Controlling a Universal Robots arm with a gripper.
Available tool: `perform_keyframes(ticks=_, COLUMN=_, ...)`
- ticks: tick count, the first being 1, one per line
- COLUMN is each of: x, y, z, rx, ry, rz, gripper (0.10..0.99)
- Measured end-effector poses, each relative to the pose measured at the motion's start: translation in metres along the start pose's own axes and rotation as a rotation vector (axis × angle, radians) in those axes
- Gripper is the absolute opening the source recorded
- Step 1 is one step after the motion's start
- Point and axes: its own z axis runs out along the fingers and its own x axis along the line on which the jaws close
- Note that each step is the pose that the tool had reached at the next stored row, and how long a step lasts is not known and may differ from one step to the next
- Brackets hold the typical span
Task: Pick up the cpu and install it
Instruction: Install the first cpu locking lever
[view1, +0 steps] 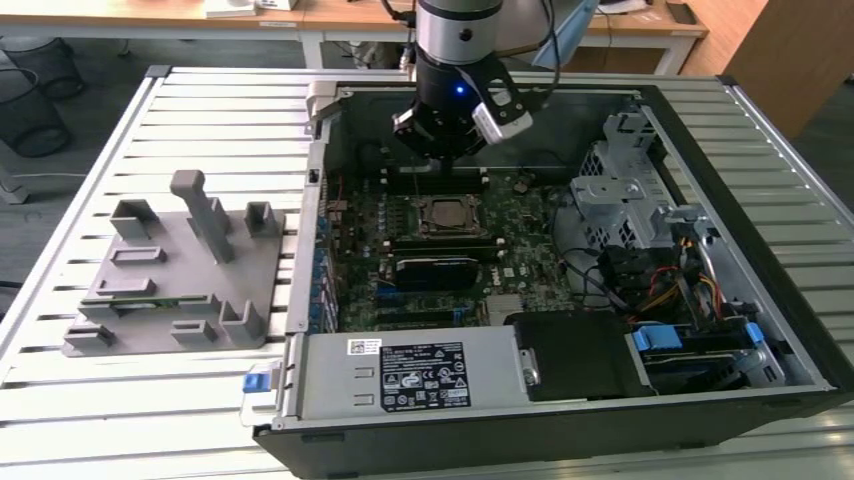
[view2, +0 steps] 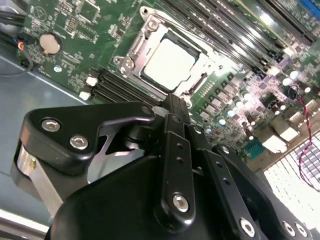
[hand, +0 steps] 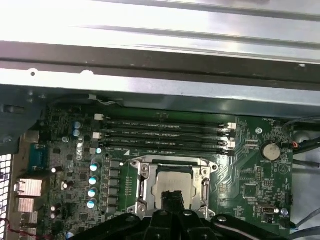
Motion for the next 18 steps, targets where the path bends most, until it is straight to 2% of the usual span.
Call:
perform_keyframes(ticks=10, x=0.0151, y=0.0008, z=-0.0001, rx=0.0, ry=-0.0016, rz=0.008, gripper=0.106)
perform_keyframes(ticks=18, x=0.0231, y=0.0017, z=0.0003, rx=0.002, ry=-0.0049, rz=0.064, gripper=0.106)
